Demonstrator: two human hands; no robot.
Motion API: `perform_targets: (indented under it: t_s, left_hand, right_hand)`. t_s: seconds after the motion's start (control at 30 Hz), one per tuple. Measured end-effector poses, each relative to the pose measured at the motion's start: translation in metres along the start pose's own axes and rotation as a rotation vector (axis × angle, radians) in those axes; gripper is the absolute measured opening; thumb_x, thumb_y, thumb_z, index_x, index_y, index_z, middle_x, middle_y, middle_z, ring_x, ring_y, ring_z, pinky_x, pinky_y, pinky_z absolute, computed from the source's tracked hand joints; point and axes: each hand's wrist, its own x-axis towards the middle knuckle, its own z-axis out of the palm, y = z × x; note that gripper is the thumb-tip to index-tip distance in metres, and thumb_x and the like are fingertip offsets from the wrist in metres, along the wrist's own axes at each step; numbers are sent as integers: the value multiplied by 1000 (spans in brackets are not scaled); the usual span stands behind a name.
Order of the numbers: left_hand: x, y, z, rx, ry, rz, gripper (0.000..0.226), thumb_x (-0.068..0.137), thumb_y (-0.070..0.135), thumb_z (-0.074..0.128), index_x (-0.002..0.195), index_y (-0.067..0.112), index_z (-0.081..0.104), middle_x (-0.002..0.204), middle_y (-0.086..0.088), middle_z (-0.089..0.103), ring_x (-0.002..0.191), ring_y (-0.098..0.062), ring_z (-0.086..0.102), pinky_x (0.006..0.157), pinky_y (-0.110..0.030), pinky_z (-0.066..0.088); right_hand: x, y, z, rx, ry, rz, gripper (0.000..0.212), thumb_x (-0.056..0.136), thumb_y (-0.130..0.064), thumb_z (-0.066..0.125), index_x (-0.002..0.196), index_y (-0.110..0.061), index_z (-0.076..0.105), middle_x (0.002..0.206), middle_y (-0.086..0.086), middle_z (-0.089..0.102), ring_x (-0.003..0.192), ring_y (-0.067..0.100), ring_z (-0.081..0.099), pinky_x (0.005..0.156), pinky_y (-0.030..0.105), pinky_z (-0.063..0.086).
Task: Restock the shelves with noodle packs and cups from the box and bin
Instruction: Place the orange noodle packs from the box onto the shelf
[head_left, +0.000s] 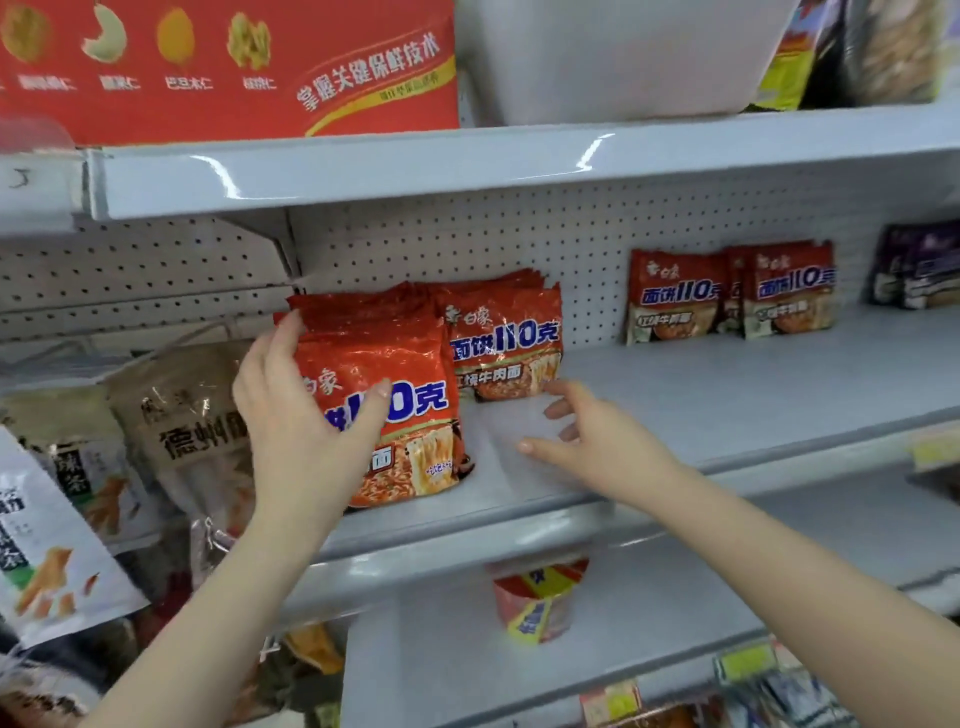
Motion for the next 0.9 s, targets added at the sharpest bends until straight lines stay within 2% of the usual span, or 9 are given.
perform_targets:
  t_s: [0.07, 0.13, 0.23, 0.33, 0.43, 0.5, 0.63, 0.77, 0.9]
  left_hand:
    - [-16, 30, 24, -19, -66, 151, 72, 87, 33, 69, 148, 11, 35, 148, -8, 38, 140, -22, 30, 117, -34, 22]
    - [-38, 63, 53, -67, -208, 259, 65, 88, 35, 66, 145, 14, 42, 144, -2, 44, 136, -18, 35, 115, -28, 22]
    - [-80, 114, 100, -209, -555, 214, 61, 88, 33, 70, 142, 20, 44, 136, 8, 45, 132, -12, 38, 109, -21, 25]
    - [-127, 166, 152, -271, -812, 209, 67, 86, 30, 74, 144, 17, 42, 140, 0, 47, 133, -18, 42, 107, -23, 30]
    - [-174, 222, 196, -274, -1003, 270, 74, 86, 37, 73, 147, 16, 38, 148, -3, 43, 138, -18, 39, 114, -31, 31]
    - [-208, 262, 221, -295, -1094, 299, 77, 86, 42, 71, 149, 18, 35, 150, -2, 41, 138, -18, 38, 115, -36, 32]
    - [-280, 338, 257, -331, -1254, 343, 75, 88, 42, 69, 150, 18, 33, 147, 0, 41, 126, -12, 48, 97, -22, 39]
    - [-335, 395, 287, -385, -1363, 416, 70, 85, 42, 72, 145, 20, 42, 144, -2, 49, 130, -15, 47, 105, -28, 39]
    - [-369, 437, 318, -406, -1470, 465, 67, 87, 44, 70, 145, 24, 42, 143, 5, 49, 130, -11, 47, 108, -29, 39]
  right_hand:
    - [-16, 20, -19, 11, 43, 41, 79, 82, -58, 66, 146, -25, 33, 131, -5, 55, 107, 15, 58, 95, 39, 49]
    - [-39, 47, -41, 24, 70, 101, 76, 83, -56, 67, 145, -26, 35, 130, -6, 54, 107, 12, 57, 95, 36, 49]
    - [-89, 93, -81, 12, 89, 197, 76, 83, -56, 67, 144, -24, 36, 131, -4, 54, 107, 12, 56, 91, 30, 48]
    - [-153, 142, -129, -73, 70, 300, 75, 86, -54, 65, 147, -23, 33, 139, -4, 51, 119, 14, 53, 90, 25, 45]
    - [-224, 190, -171, -100, 48, 432, 78, 86, -57, 63, 150, -27, 29, 145, -7, 45, 126, 12, 50, 96, 26, 45]
    - [-270, 221, -194, -132, 66, 499, 80, 86, -58, 63, 150, -25, 30, 147, -6, 45, 128, 13, 49, 100, 27, 45]
    - [-354, 273, -227, -178, 112, 617, 80, 81, -60, 66, 145, -20, 40, 141, -1, 52, 123, 14, 53, 101, 28, 44]
    - [-419, 315, -250, -190, 131, 746, 70, 85, -49, 69, 140, -14, 46, 137, 2, 55, 123, 17, 52, 98, 23, 39]
    - [-463, 361, -262, -132, 130, 882, 72, 80, -57, 67, 138, -19, 48, 130, -2, 58, 112, 11, 55, 95, 24, 42]
